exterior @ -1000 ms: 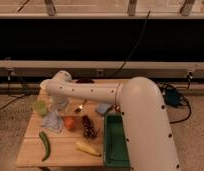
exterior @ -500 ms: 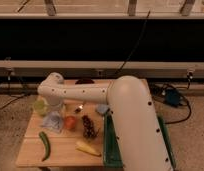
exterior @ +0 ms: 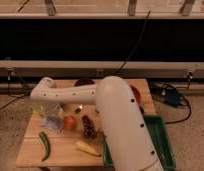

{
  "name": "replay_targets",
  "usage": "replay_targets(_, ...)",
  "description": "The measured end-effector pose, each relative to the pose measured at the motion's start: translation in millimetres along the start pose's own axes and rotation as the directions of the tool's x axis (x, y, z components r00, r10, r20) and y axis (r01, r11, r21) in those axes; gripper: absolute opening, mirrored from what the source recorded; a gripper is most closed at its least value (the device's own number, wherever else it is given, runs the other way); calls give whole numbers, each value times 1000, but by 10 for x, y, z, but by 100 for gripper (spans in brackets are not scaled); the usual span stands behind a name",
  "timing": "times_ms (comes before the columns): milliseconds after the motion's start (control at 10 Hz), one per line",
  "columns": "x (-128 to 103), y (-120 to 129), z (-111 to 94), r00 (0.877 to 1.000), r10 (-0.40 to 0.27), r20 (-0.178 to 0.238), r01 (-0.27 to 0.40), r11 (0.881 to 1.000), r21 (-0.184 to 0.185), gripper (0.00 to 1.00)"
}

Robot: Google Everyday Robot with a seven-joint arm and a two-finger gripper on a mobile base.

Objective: Place towel in paper cup

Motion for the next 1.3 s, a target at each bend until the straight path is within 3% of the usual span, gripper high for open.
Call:
replay_targets(300, -10, 5, 59, 1000, -9, -7, 9, 999, -31, 63)
replay_targets(600, -39, 14, 78, 1000, -23, -10, 22, 998, -53, 29)
replay_targets(900, -47, 31, 45, 1000, -24, -8, 24, 998, -59, 2)
replay_targets(1100, -48, 25, 45, 1000, -24, -8, 24, 998, -57, 0)
replay_targets(1300, 2, 77, -84, 1000, -5, -6, 5, 1000, -27, 0)
